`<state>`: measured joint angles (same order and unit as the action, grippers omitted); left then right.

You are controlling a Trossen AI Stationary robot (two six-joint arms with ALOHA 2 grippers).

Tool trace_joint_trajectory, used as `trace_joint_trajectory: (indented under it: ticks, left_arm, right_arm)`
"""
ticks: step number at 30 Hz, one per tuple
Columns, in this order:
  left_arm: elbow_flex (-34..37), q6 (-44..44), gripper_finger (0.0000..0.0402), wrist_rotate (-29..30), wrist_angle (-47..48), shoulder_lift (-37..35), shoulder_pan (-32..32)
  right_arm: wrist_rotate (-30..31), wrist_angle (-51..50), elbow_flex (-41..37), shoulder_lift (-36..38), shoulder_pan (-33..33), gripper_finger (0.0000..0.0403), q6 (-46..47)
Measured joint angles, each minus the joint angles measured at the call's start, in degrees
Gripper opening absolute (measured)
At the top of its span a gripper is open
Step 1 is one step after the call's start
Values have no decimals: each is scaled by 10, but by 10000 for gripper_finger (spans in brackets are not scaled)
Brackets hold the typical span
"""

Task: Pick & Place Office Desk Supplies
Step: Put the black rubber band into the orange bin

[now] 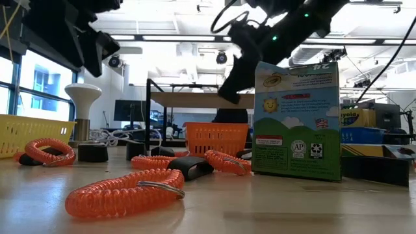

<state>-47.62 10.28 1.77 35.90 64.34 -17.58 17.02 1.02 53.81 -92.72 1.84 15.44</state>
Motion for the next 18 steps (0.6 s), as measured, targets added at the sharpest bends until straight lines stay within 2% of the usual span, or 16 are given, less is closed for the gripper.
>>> trace_joint_trajectory:
  ticks: [3, 7, 18]
  left_arm:
    - [1, 24, 155, -1, -7, 3, 0]
    - [1, 51, 155, -1, -12, 5, -2]
    - [1, 117, 155, -4, -13, 40, -17]
  right_arm:
    - [-1, -16, 15, -10, -8, 2, -8]
    - [-41, -3, 18, -13, -16, 25, -18]
    - [-43, 23, 18, -13, -12, 178, -53]
